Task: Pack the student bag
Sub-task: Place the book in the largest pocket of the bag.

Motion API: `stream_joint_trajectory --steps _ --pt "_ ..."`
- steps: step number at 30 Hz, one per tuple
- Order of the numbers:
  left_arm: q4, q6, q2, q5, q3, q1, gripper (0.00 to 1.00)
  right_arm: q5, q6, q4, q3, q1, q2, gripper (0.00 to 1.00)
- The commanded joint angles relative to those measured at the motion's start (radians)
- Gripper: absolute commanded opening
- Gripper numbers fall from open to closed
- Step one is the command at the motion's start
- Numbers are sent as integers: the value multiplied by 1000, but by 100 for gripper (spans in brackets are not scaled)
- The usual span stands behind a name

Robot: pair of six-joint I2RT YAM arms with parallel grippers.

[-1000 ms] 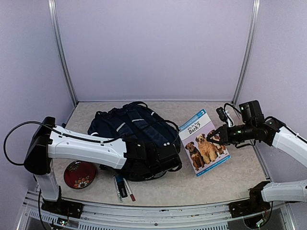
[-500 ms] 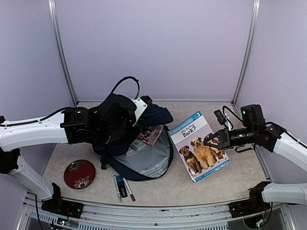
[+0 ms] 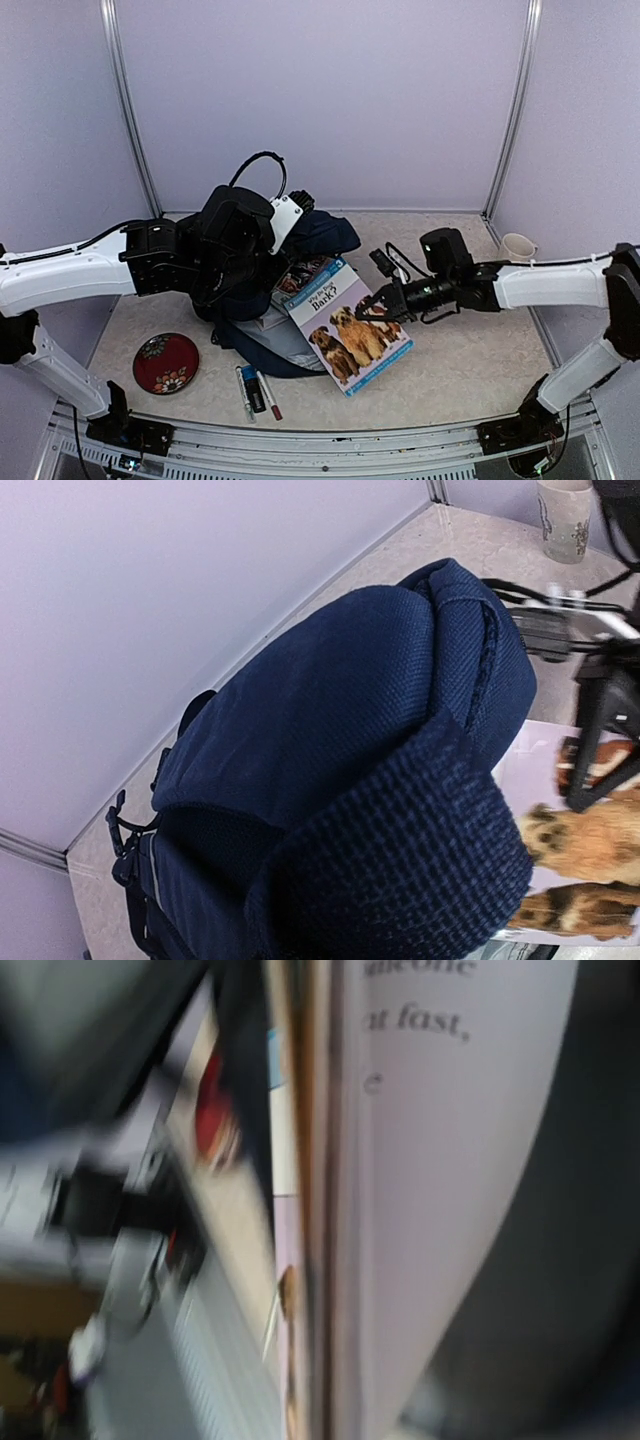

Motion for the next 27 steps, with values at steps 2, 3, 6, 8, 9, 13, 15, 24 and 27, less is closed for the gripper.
stream_joint_trajectory --steps 2,3,6,8,9,13,15,24,27 --pt "186 54 -82 64 41 -9 0 87 37 85 279 0 274 0" --pt "188 63 -84 66 41 -9 0 71 52 99 317 0 315 0" --pt "212 92 -93 67 14 -8 0 48 90 139 429 5 408 0" --pt "255 117 -100 88 -9 -7 0 79 127 155 479 6 465 0" --pt "269 124 -100 102 -12 -4 0 93 151 172 499 6 496 0" --pt "268 136 -80 153 6 1 0 159 222 208 592 12 605 0" --pt "268 125 -71 174 3 1 0 193 252 245 644 25 647 0" --pt "287 85 -96 191 -56 23 0 301 118 37 803 38 740 39" --pt "267 52 -106 189 -57 70 0 337 23 -59 794 34 701 57"
